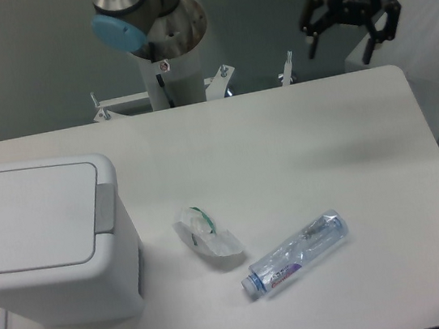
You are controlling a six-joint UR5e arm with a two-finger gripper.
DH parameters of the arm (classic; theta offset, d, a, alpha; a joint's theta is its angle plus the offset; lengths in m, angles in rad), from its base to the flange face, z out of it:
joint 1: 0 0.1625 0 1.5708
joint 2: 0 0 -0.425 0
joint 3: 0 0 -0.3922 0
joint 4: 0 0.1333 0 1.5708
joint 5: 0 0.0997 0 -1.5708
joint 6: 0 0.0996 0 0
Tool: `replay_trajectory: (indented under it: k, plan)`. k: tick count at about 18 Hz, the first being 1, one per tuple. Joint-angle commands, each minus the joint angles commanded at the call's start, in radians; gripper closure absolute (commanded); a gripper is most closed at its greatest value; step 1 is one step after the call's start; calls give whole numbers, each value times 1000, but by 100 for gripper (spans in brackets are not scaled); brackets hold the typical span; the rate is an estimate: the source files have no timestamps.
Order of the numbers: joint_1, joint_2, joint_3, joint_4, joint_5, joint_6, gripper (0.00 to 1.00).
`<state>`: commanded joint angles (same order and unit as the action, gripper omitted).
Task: Open the trash can
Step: 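Move the open gripper across the table toward the trash can lid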
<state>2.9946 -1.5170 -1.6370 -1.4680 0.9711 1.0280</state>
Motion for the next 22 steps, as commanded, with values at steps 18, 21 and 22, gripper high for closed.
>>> replay_trajectory:
  k: [18, 21, 22]
  plan:
    - [-314, -118, 98, 193, -149, -558, 0]
    - [-359, -143, 95, 287, -141, -679, 0]
    - [-367, -149, 95, 301, -141, -695, 0]
